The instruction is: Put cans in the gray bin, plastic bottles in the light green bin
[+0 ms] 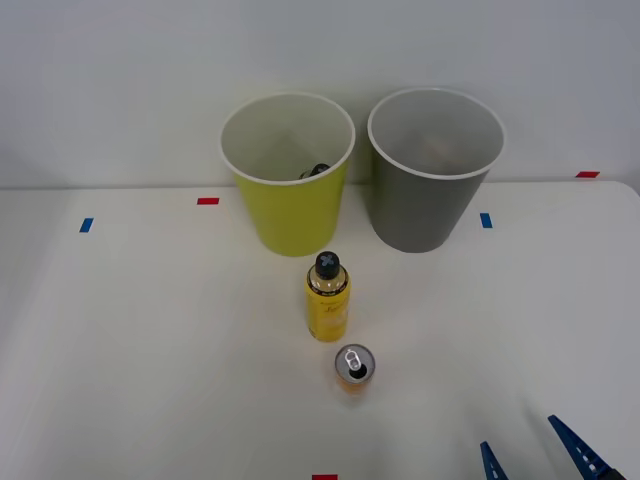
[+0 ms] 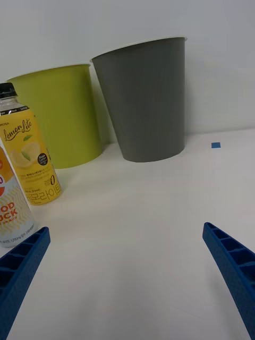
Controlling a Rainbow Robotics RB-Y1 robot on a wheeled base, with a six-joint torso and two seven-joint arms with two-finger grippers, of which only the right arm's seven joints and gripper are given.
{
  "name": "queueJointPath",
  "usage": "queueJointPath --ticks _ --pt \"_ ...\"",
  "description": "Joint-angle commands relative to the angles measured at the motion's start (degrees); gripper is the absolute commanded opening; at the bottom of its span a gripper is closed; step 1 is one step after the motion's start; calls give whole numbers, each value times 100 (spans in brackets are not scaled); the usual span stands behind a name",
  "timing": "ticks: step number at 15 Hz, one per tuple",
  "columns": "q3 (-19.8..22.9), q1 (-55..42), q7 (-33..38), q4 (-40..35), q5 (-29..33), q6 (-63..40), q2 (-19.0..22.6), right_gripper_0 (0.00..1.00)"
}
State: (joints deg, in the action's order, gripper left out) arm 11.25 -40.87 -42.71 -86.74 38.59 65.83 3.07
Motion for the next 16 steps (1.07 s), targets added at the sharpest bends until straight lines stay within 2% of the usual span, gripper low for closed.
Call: queueJointPath --ticks 1,16 --pt "0 0 0 0 0 0 0 100" --pt "0 0 0 0 0 0 0 100"
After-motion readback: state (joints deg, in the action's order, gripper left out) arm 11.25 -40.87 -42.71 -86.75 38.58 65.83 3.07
